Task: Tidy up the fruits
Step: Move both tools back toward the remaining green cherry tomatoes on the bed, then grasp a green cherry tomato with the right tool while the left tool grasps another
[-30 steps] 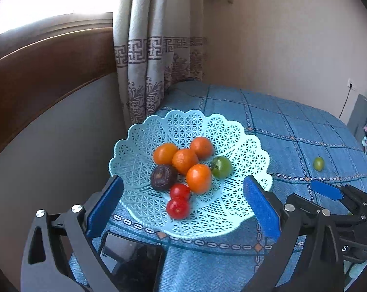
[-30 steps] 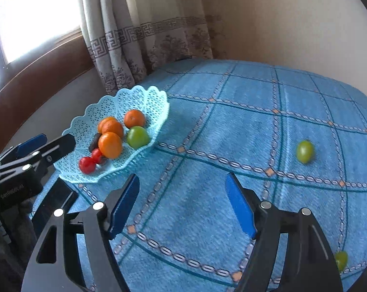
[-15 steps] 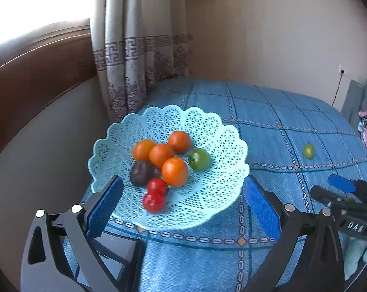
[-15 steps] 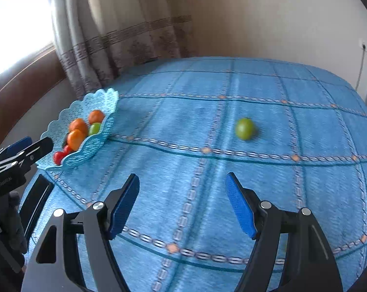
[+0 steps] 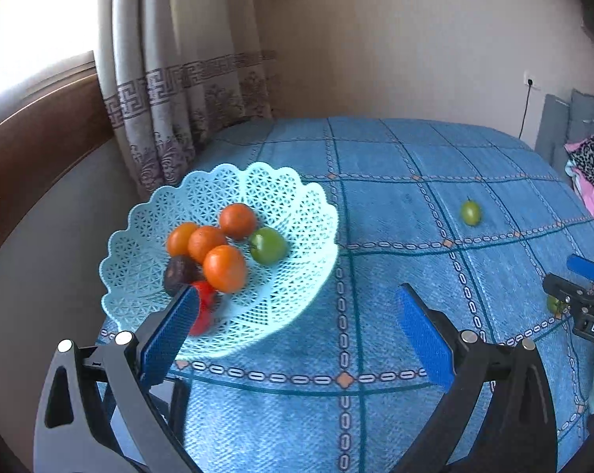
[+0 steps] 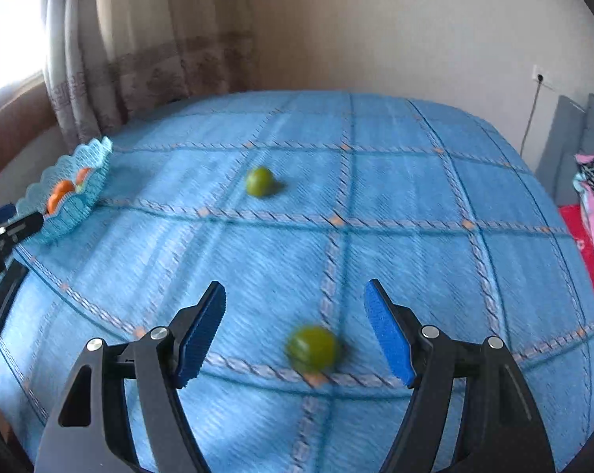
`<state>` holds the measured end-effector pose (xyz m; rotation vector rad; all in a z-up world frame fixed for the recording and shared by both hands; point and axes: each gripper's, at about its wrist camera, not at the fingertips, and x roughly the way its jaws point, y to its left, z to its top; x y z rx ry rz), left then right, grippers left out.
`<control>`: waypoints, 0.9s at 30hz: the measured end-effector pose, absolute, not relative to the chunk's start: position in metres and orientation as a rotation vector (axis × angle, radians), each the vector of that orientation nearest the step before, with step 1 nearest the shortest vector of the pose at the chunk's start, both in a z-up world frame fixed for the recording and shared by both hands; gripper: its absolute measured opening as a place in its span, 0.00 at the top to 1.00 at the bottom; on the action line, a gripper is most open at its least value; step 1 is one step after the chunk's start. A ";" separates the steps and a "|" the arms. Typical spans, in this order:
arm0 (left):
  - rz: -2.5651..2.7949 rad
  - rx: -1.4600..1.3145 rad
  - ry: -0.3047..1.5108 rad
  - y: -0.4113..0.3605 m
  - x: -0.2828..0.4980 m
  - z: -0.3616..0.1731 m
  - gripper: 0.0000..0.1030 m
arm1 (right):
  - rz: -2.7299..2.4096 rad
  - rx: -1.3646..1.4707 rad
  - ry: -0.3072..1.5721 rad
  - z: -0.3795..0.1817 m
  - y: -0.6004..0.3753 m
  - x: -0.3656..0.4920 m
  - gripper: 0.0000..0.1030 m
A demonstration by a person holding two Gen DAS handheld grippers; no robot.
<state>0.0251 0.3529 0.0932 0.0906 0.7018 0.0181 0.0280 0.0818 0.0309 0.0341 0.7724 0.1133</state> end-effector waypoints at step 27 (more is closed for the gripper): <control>-0.076 0.155 0.762 0.284 0.049 0.078 0.03 | 0.202 0.075 0.853 0.012 0.067 0.019 0.67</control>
